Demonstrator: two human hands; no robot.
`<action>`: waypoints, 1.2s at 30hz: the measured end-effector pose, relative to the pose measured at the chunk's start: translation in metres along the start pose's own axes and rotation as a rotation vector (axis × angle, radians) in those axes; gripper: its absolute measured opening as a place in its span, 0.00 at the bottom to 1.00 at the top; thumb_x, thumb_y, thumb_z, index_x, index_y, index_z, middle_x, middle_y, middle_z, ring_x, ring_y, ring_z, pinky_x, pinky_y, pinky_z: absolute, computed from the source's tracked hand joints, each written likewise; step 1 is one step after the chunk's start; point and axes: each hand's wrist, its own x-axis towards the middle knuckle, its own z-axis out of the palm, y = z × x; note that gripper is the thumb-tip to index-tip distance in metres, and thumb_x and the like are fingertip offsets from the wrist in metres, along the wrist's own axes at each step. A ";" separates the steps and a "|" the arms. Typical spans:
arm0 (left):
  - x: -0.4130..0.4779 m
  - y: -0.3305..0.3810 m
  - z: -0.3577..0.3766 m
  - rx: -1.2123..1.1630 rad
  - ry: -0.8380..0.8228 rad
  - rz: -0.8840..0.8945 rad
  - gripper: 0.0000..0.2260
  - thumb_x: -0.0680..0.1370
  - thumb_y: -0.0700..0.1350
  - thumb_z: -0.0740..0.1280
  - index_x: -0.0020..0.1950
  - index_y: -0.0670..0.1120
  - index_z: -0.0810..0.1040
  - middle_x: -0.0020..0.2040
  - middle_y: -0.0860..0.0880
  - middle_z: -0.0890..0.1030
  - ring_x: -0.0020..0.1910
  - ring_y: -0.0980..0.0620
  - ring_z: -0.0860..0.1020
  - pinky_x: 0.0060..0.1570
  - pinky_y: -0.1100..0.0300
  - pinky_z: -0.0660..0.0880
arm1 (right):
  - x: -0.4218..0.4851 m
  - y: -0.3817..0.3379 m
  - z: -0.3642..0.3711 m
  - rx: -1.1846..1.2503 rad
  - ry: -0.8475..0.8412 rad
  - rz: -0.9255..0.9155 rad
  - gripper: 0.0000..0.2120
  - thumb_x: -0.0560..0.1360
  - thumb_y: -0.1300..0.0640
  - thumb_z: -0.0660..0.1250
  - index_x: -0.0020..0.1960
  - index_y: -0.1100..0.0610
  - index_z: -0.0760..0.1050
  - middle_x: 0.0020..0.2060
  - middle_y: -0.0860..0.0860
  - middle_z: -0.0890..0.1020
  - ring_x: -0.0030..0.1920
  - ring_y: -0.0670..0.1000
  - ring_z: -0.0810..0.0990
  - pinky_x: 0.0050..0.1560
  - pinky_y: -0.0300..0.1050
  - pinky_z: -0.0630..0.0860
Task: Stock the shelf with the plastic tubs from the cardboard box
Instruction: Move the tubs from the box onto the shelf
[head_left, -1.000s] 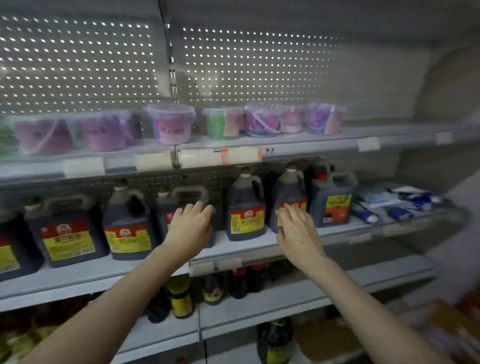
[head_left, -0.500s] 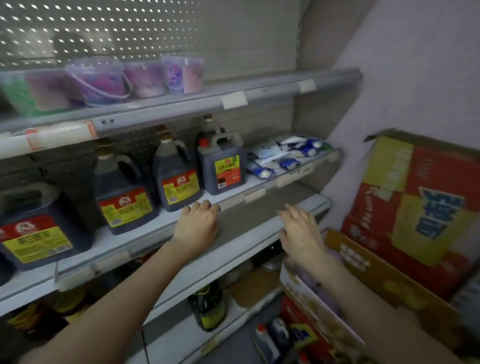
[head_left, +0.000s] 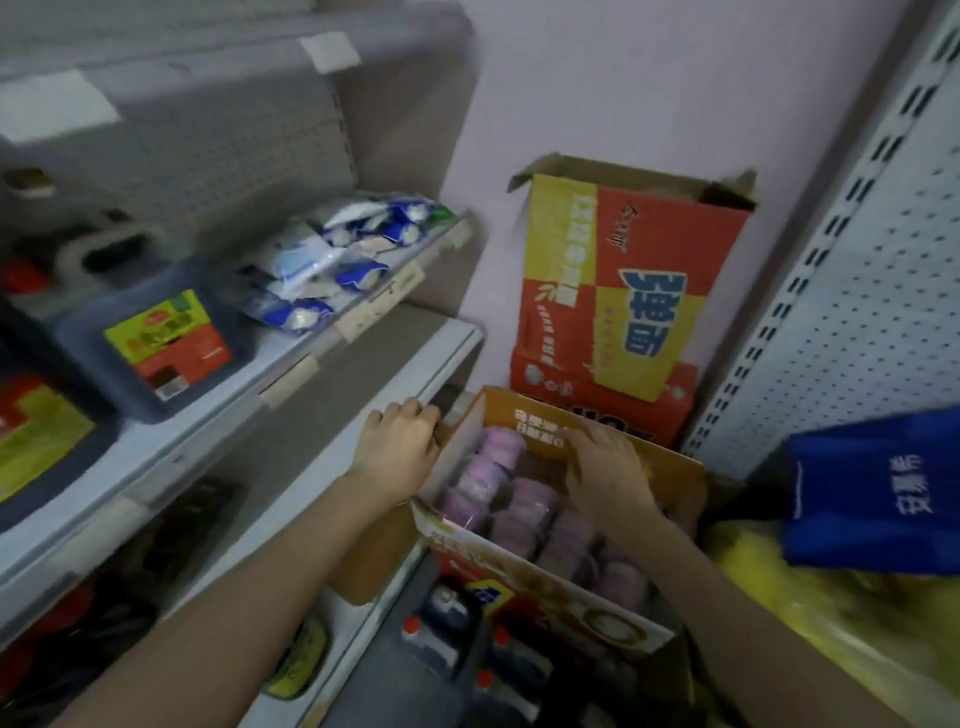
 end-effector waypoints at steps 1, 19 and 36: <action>0.014 0.003 0.008 -0.006 -0.013 0.029 0.16 0.78 0.47 0.58 0.65 0.48 0.70 0.61 0.46 0.74 0.60 0.44 0.72 0.57 0.51 0.68 | 0.003 0.009 0.004 -0.006 0.000 0.048 0.22 0.75 0.59 0.61 0.69 0.54 0.67 0.68 0.52 0.69 0.68 0.54 0.65 0.69 0.49 0.60; 0.168 0.010 0.178 -0.422 -0.344 0.099 0.14 0.78 0.48 0.61 0.63 0.46 0.69 0.56 0.44 0.75 0.52 0.44 0.77 0.48 0.45 0.77 | 0.067 0.064 0.129 0.300 -0.057 0.615 0.13 0.74 0.61 0.64 0.57 0.59 0.76 0.54 0.56 0.78 0.56 0.57 0.75 0.52 0.47 0.72; 0.242 0.042 0.334 -0.489 -0.355 -0.012 0.23 0.78 0.49 0.64 0.71 0.47 0.61 0.57 0.51 0.74 0.52 0.51 0.76 0.37 0.66 0.65 | 0.107 0.079 0.294 0.592 -0.230 0.849 0.33 0.73 0.55 0.69 0.73 0.54 0.58 0.69 0.53 0.68 0.67 0.54 0.69 0.62 0.46 0.68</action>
